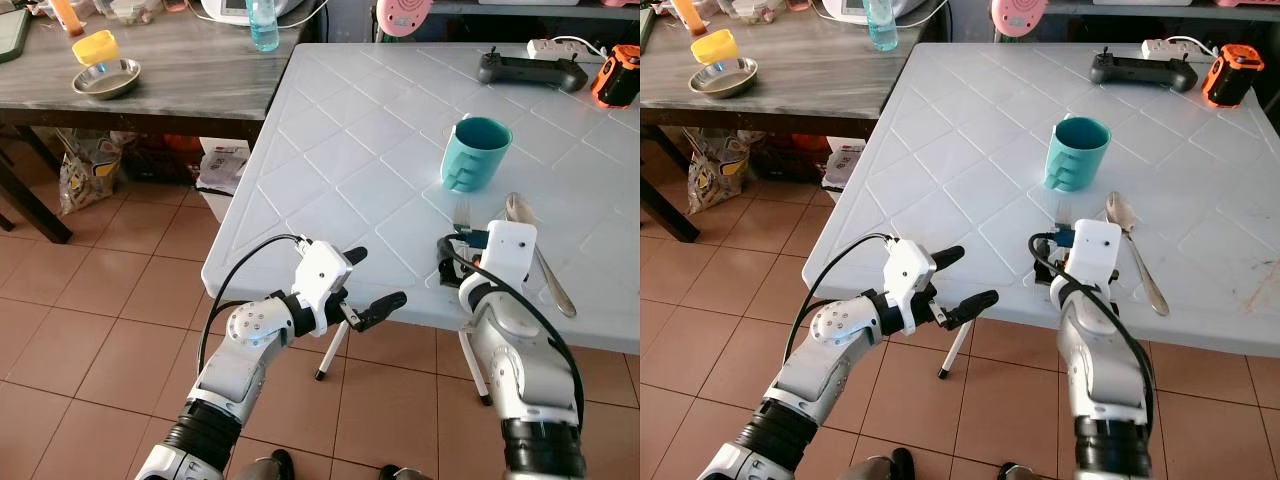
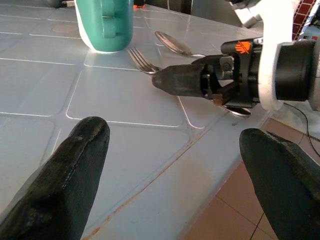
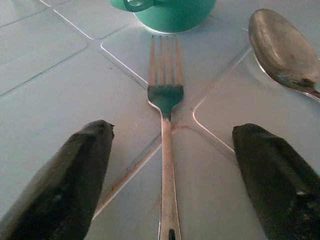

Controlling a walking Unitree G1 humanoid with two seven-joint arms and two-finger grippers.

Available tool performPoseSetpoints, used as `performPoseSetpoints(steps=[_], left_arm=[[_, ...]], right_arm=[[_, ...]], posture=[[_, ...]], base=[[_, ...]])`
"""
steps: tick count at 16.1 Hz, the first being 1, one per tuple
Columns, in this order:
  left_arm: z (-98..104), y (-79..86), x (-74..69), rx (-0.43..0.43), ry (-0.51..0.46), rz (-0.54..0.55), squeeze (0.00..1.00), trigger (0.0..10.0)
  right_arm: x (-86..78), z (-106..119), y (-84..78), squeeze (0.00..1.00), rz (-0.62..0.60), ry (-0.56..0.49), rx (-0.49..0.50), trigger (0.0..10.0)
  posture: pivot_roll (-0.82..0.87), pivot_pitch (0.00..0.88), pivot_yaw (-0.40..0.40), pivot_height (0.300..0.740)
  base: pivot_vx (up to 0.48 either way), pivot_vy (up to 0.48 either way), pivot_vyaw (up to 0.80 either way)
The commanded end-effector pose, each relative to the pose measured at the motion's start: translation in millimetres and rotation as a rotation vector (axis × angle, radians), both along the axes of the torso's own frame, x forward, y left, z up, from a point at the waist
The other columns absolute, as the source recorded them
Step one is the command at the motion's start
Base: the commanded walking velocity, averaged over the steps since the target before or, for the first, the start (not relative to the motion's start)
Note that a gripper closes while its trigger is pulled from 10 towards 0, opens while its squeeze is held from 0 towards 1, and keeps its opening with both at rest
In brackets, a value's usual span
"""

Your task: Setting the table

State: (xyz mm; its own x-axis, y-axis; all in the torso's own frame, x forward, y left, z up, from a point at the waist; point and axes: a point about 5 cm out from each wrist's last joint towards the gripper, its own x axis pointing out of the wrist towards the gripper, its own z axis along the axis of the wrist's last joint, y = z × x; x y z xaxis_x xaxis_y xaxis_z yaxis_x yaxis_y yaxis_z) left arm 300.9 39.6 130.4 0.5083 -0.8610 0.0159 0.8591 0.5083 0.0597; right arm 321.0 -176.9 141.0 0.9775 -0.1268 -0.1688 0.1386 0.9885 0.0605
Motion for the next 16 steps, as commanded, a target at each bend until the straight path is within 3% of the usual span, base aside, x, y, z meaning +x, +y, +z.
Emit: performPoseSetpoints(steps=[1, 3, 4, 5, 6, 16], left_arm=[[-1, 1.0, -2.4, 0.011, 0.0, -0.006, 0.0, 10.0], [0, 0.5, -1.6, 0.009, 0.001, -0.003, 0.0, 10.0], [0, 0.7, -1.9, 0.008, 0.002, -0.002, 0.0, 10.0], [0, 0.8, -2.0, 0.008, 0.003, -0.002, 0.0, 10.0], [0, 0.9, -2.5, 0.008, 0.006, -0.001, 0.0, 10.0], [-1, 0.0, -3.4, 0.021, 0.012, -0.007, 0.0, 10.0]], right_arm=[[2.5, -2, 0.0, 1.0, 0.01, 0.009, 0.008, 10.0], [7.2, -1, 1.8, 0.98, 0.031, 0.015, 0.002, 10.0], [8.3, -1, 2.3, 0.47, 0.036, 0.017, 0.003, 7.5], [8.6, -2, 2.3, 0.35, 0.036, 0.019, 0.004, 5.6], [8.3, -3, 3.9, 0.0, 0.045, 0.025, 0.014, 0.0], [6.1, -17, 17.3, 0.0, 0.103, 0.077, 0.033, 0.0]], posture=[[0.02, 0.169, 0.063, 0.74], [0.02, 0.17, 0.061, 0.74], [0.02, 0.17, 0.06, 0.74], [0.02, 0.17, 0.06, 0.74], [0.02, 0.17, 0.059, 0.74], [0.03, 0.174, 0.063, 0.74]], base=[[0.0, 0.0, 0.0], [0.0, 0.0, 0.0], [0.0, 0.0, 0.0], [0.0, 0.0, 0.0], [0.0, 0.0, 0.0], [0.0, 0.0, 0.0]])
